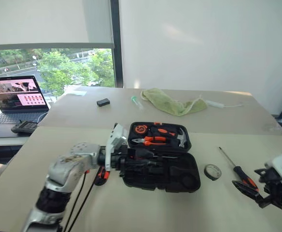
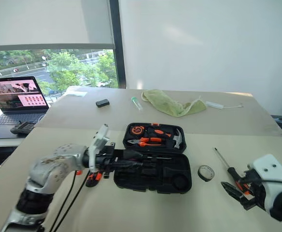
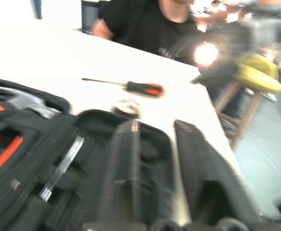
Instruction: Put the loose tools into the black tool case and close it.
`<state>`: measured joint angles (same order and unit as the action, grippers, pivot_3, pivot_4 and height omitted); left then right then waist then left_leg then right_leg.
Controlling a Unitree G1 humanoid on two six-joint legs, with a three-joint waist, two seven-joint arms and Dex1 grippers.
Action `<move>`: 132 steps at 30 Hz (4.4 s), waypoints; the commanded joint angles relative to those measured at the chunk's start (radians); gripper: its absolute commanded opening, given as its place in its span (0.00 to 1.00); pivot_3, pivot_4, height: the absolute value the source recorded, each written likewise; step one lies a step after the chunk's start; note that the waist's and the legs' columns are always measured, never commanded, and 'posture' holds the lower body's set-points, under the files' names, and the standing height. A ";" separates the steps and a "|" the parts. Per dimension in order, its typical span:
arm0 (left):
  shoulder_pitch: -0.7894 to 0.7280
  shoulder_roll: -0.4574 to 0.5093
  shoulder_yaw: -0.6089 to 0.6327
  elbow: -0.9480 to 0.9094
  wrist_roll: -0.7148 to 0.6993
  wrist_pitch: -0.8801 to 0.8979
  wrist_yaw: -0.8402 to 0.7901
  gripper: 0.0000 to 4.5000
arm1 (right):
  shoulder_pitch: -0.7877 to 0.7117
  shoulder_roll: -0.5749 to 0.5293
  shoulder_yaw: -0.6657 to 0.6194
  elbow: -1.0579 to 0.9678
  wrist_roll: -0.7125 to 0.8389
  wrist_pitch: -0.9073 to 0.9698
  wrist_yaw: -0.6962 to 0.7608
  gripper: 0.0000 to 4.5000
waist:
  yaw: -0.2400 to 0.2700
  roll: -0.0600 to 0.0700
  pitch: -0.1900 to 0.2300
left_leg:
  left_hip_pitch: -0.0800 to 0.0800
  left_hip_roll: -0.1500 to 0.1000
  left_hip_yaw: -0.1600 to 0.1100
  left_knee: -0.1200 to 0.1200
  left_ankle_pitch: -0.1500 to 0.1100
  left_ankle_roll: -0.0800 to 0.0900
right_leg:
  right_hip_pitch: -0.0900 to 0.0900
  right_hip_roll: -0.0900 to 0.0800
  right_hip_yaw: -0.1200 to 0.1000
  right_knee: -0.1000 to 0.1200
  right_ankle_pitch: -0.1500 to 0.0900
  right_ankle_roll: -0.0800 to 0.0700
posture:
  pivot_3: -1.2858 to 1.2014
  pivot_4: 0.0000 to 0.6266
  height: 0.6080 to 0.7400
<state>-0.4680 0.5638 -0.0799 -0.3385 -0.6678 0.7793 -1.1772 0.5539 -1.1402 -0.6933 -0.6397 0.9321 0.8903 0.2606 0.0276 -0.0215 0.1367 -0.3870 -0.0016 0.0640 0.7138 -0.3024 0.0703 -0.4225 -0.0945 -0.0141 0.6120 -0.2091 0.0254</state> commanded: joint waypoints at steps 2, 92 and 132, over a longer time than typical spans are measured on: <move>0.017 0.068 0.049 -0.121 -0.093 0.033 -0.011 0.83 | -0.187 -0.062 0.127 0.163 -0.023 0.124 0.029 1.00 | 0.000 0.000 0.000 | 0.000 0.000 0.000 0.000 0.000 0.000 | 0.000 0.001 0.001 -0.001 0.000 0.001 | 0.52 0.24 1.00; 0.658 0.175 0.480 -0.183 -0.208 -0.242 0.125 1.00 | -0.878 0.558 0.911 0.563 -0.843 -0.344 0.607 0.02 | -0.031 0.004 0.009 | 0.006 0.000 -0.001 -0.004 0.001 -0.008 | -0.001 -0.002 -0.003 0.002 0.006 0.004 | 0.52 0.24 1.00; 0.078 -0.161 0.442 -0.198 0.110 0.760 1.319 1.00 | -0.445 0.279 0.265 -0.141 -0.103 -0.361 0.748 1.00 | -0.012 -0.005 0.006 | 0.007 0.000 -0.005 -0.018 0.006 -0.012 | -0.001 0.000 -0.001 -0.001 0.005 0.003 | 0.52 0.24 1.00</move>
<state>-0.3765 0.4129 0.3389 -0.5385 -0.5916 1.5203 0.1283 0.1119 -0.8571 -0.4038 -0.7472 0.8178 0.5528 1.0171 0.0153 -0.0266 0.1427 -0.3798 -0.0015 0.0588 0.6957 -0.2966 0.0581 -0.4232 -0.0946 -0.0153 0.6111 -0.2037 0.0283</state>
